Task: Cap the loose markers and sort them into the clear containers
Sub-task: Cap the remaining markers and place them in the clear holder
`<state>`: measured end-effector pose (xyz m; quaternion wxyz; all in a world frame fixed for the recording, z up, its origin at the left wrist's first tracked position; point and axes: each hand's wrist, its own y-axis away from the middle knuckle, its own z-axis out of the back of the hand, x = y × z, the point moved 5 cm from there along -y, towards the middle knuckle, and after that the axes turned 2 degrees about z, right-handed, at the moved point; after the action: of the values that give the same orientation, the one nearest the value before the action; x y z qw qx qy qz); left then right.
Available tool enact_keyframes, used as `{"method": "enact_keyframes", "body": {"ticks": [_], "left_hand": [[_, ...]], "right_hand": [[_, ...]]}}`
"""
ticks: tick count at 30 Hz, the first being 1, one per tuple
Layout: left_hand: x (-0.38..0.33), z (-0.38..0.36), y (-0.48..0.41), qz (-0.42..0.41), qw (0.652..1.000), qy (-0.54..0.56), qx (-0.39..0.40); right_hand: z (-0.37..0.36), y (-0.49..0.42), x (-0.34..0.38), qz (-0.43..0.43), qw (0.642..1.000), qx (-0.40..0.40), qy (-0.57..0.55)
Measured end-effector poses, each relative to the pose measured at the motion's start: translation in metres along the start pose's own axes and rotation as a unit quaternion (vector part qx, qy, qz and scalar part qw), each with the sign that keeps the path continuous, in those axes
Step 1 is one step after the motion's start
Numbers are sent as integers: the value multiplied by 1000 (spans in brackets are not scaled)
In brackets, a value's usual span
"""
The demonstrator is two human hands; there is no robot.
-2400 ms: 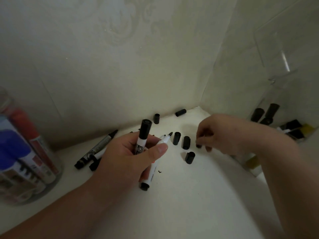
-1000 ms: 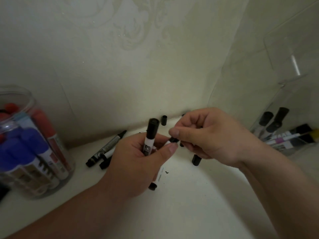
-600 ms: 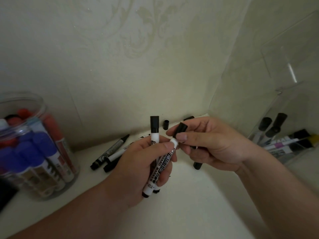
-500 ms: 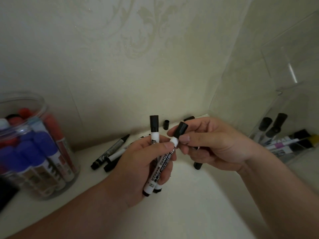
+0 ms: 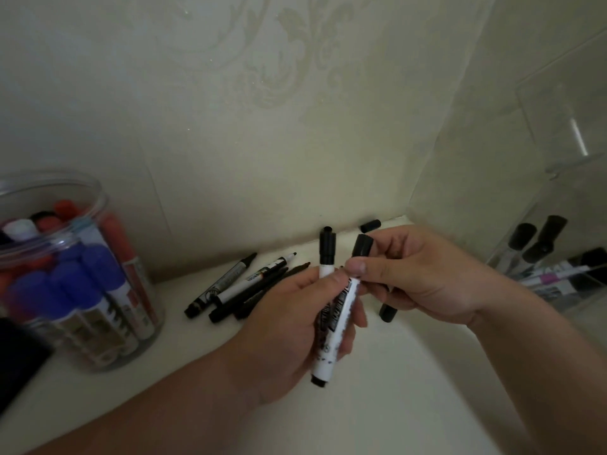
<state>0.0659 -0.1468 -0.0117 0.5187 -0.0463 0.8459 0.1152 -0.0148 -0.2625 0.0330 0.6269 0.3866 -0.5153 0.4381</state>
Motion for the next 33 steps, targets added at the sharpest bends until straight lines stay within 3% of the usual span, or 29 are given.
{"method": "enact_keyframes", "body": {"ticks": [5,8,10,12,16,19,22,27,33], "left_hand": [[4,-6,4,42,998,32,41],[-17,15,2,8,986,-150,-66],[-45,39,2,-30,920,-345,-185],[-67,58,0,-58,847,-465,-249],[-71,78,-6,-74,797,-531,-278],[-65,81,-8,-59,754,-591,-280],[-60,82,-10,-38,732,-622,-276],[-59,82,-11,-12,712,-648,-268],[-57,82,-13,2,752,-615,-237]], "right_hand": [[6,0,-3,-19,1000,5,9],[11,0,-1,-14,999,-34,-8],[17,-1,1,-10,998,-68,2],[20,-1,2,-13,996,-84,28],[19,1,5,-40,988,-109,99],[22,4,9,-54,967,-119,218],[31,6,9,-81,944,-131,292],[35,5,2,-101,934,-141,312],[30,0,-8,-111,921,-122,352]]}}
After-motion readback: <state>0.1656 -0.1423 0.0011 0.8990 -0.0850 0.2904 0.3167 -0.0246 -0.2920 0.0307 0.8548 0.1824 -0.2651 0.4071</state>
